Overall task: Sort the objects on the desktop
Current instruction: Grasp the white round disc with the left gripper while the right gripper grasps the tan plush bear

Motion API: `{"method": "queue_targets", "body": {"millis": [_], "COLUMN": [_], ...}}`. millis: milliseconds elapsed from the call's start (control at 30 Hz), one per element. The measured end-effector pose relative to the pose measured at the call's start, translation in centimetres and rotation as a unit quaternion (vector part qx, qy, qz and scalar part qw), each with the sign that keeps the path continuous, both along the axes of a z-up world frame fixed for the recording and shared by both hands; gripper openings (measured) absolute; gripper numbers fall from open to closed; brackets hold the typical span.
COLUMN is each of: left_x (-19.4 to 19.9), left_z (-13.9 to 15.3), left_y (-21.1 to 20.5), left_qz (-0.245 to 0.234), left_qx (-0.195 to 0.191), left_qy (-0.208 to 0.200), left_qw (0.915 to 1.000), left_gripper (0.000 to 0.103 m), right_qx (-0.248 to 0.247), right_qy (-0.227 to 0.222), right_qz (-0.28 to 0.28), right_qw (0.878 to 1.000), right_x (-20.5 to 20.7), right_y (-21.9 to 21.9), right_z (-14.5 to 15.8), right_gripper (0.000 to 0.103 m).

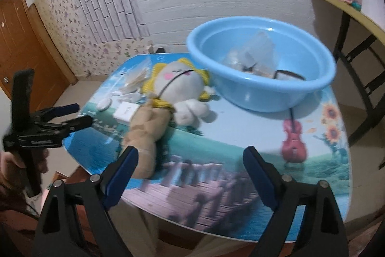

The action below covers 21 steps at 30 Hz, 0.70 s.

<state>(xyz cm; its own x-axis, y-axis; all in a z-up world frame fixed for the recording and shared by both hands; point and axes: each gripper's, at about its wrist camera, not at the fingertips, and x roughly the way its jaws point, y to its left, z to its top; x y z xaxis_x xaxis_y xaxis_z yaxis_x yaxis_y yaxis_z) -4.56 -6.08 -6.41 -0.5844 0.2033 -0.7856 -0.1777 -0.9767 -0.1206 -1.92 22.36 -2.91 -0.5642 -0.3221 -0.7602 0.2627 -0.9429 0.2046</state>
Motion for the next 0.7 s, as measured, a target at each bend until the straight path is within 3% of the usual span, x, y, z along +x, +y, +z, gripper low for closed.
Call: {"method": "queue_targets", "body": {"millis": [200,400,500,567,700], "left_x": [-2.1,-3.8,-4.3,-4.6,-4.6], "left_z": [-2.5,-3.6,-3.8,-3.7,-3.6], "left_y": [-2.1,-3.2,-3.2,-3.2,-3.0], "left_qz": [-0.008,-0.023,-0.028,-0.037,-0.052], "left_qx": [-0.026,-0.027,-0.048,-0.045,-0.046], "left_qy": [-0.023,-0.029,-0.014,-0.006,-0.001], "left_qw": [0.9994,0.9989,0.9984,0.9983,0.9976], "left_gripper": [0.09,0.077,0.062,0.036,0.036], "right_qx": [0.007,0.015,0.026,0.034,0.041], "right_qy": [-0.012,-0.043,-0.048,-0.055,-0.072], "right_qz": [-0.002,0.012,0.02,0.022,0.026], "right_qw": [1.0,0.999,0.998,0.998,0.996], "right_x": [-0.5,-1.6,-2.1,-2.5,-2.8], "right_y": [-2.3,-4.7,-5.8,-6.1,-6.7], "right_z": [-0.7,-2.2,-2.4,-2.9,-3.8], "right_gripper": [0.09,0.085,0.085,0.085,0.081]}}
